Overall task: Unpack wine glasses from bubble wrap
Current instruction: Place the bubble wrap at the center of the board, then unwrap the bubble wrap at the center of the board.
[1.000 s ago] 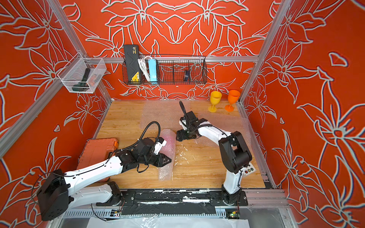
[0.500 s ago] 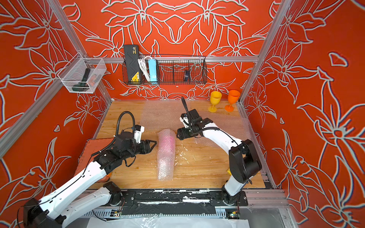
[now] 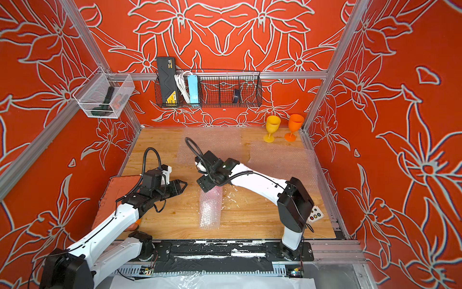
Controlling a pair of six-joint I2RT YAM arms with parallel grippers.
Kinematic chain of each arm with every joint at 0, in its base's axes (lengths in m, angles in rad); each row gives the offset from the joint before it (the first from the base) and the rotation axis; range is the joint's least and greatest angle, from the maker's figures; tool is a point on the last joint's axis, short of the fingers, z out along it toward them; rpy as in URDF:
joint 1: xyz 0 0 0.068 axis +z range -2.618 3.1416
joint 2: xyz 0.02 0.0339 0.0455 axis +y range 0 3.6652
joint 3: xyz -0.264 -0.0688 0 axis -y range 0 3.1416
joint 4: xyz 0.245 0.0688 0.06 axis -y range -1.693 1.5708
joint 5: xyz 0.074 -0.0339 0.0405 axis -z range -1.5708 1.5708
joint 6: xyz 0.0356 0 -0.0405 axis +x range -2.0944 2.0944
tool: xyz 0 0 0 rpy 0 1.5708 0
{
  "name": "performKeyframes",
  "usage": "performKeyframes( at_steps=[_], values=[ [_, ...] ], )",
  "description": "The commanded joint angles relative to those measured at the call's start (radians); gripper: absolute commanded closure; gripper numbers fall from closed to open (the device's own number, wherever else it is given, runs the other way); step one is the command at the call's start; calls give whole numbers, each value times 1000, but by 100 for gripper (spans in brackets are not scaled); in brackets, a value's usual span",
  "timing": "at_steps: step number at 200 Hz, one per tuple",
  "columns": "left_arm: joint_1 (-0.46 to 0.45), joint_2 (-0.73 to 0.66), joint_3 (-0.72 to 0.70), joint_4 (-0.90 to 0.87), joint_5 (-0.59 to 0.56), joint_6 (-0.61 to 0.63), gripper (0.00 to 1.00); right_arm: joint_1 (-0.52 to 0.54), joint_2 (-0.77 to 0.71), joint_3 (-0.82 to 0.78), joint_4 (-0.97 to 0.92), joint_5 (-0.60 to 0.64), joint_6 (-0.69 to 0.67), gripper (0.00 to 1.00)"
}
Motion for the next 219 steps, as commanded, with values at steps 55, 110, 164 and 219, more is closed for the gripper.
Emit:
performKeyframes(
  at_steps=[55,110,164,219],
  values=[
    [153,-9,-49,104,151,-27,48,157,219,186,-206,381,-79,22],
    [174,24,-57,139,216,-25,48,181,270,167,-229,481,-57,34],
    [176,24,-66,156,230,-21,48,152,184,105,-184,444,-45,94],
    [175,19,-65,167,273,-14,48,110,47,10,-97,308,-13,100]
  ],
)
